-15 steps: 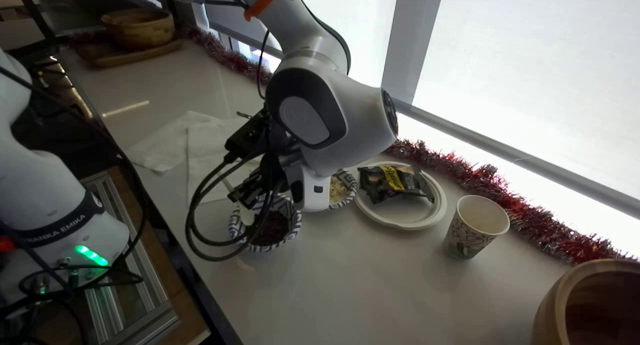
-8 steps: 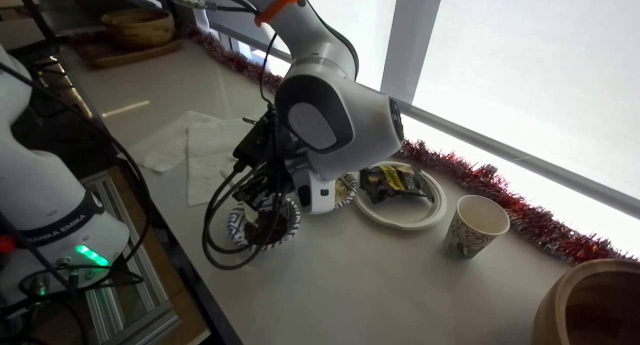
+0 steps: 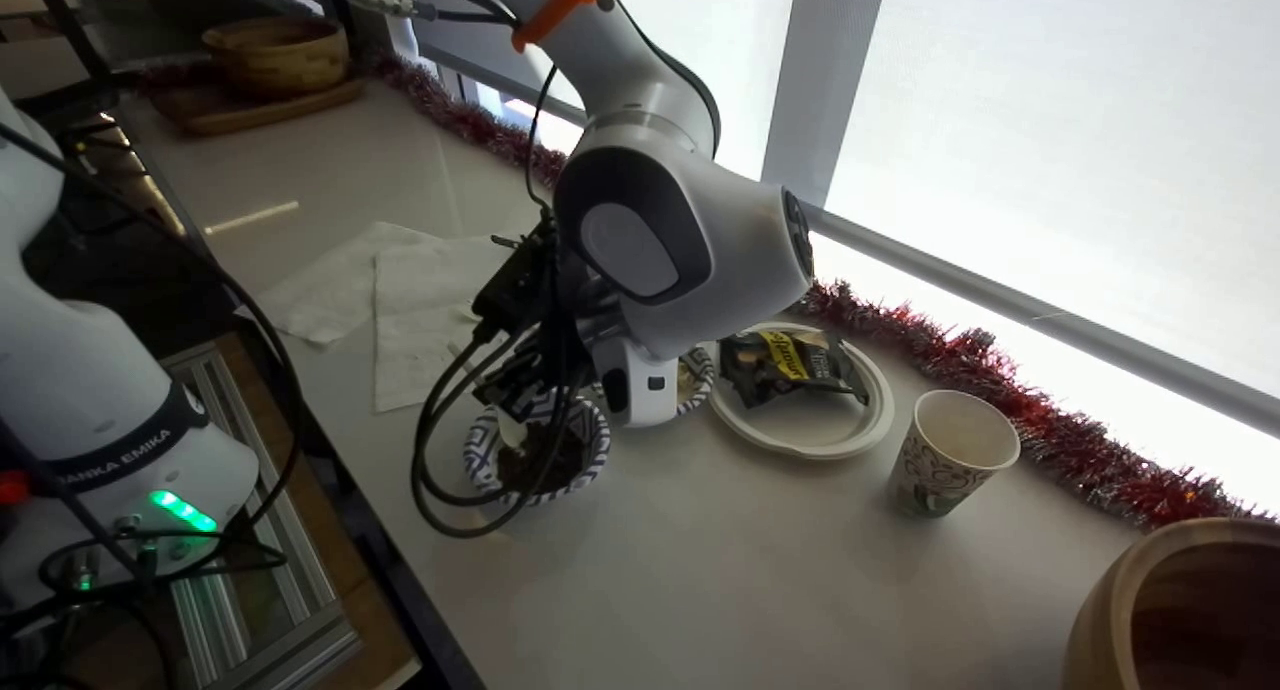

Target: Use the spoon to transfer some contents from the closest bowl to the right cup

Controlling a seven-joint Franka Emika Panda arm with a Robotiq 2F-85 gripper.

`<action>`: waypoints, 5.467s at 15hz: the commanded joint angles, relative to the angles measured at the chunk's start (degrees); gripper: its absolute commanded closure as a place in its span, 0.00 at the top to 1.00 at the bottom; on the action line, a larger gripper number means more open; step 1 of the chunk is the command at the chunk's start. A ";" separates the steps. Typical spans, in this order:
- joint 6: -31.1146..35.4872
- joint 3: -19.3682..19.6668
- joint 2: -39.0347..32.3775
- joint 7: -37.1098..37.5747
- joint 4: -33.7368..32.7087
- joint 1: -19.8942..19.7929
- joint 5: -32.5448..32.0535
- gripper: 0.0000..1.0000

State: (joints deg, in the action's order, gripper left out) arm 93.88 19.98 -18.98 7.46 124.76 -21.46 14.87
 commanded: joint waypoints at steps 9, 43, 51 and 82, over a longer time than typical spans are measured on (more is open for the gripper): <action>9.30 0.24 1.30 4.09 1.55 1.13 -0.95 0.03; 26.10 2.58 8.60 17.28 7.78 2.22 -7.00 0.03; 32.88 2.75 10.41 20.01 10.37 2.38 -8.85 0.03; 58.07 -1.60 28.59 42.92 26.63 -0.74 -46.77 0.03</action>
State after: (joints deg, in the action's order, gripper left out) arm 149.28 20.75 6.31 48.91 149.78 -20.12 -26.88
